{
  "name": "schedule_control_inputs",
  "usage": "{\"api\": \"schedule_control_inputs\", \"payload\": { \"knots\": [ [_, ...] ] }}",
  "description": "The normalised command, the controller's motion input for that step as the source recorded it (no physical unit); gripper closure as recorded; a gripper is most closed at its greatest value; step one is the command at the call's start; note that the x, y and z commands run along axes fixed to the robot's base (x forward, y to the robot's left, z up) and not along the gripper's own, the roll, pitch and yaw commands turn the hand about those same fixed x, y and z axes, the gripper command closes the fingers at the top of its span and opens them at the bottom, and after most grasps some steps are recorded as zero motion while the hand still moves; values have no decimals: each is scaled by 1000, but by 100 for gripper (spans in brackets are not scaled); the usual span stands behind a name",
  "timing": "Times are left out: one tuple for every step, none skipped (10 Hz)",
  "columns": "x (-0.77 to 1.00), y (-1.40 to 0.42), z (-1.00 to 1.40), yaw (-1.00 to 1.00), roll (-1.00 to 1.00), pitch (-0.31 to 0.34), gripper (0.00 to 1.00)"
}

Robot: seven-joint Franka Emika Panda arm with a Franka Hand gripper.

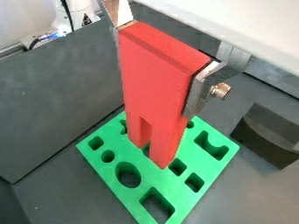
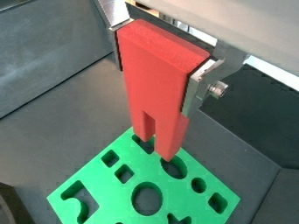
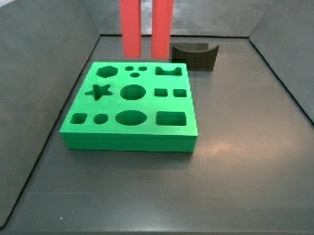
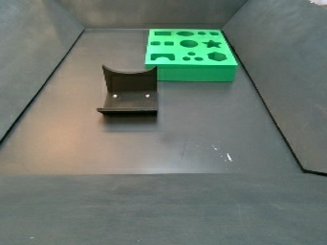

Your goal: Insert the double-square object.

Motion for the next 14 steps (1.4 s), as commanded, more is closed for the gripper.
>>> {"api": "schedule_control_inputs", "payload": {
  "knots": [
    [489, 174, -966, 0, 116, -1, 100],
    [437, 300, -1000, -11, 103, 0, 100],
    [317, 414, -1000, 0, 30, 0, 100],
    [309, 434, -1000, 0, 17, 0, 100],
    [231, 346, -926, 0, 16, -74, 100],
    [189, 246, -594, -11, 0, -40, 100],
    [43, 123, -329, -14, -49, -30, 100],
    [86, 74, -211, 0, -60, 0, 100],
    [69, 114, -237, -6, -59, 0, 100],
    [220, 177, -260, 0, -6, 0, 100],
    [203, 194, -286, -26, 0, 0, 100],
    [309, 57, -300, -57, -20, 0, 100],
    [257, 0, -317, -46, -54, -10, 100],
    [0, 0, -317, -83, -81, -106, 100]
  ]
}}
